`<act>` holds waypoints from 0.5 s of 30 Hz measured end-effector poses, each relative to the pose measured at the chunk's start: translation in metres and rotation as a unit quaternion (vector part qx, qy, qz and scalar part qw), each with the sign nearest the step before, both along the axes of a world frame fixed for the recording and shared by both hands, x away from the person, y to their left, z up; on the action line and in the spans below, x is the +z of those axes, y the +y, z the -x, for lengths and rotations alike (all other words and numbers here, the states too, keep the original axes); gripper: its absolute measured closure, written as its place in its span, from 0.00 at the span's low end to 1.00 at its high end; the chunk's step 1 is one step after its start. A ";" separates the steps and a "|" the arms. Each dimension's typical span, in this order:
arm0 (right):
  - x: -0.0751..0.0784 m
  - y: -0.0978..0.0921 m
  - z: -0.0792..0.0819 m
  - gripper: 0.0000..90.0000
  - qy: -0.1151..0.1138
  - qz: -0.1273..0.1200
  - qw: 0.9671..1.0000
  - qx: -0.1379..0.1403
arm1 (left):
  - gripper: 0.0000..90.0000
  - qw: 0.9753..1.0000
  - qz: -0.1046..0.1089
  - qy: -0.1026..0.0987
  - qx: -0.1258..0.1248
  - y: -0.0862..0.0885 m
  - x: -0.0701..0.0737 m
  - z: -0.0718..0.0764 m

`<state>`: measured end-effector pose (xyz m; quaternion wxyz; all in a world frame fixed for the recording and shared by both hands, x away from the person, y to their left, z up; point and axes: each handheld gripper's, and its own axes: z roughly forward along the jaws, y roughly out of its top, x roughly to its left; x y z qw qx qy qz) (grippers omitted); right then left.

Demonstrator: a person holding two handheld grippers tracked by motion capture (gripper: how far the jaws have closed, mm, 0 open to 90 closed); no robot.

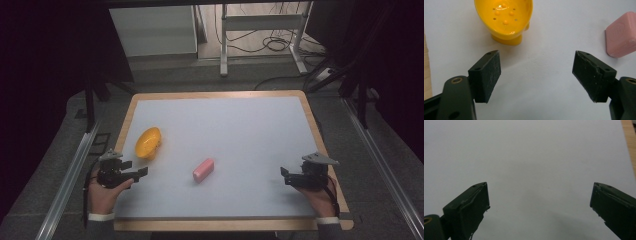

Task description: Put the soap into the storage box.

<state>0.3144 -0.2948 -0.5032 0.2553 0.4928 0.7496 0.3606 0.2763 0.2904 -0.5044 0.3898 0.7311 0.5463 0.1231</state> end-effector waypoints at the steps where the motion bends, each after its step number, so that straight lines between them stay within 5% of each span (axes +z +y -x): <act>1: 0.001 -0.002 0.000 0.03 -0.005 -0.002 1.000 -0.002 | 0.25 1.000 -0.001 -0.001 0.000 0.000 0.000 -0.001; 15: 0.002 -0.018 0.002 0.04 -0.009 -0.011 0.999 -0.043 | 0.23 1.000 -0.008 0.003 -0.005 -0.003 0.000 0.000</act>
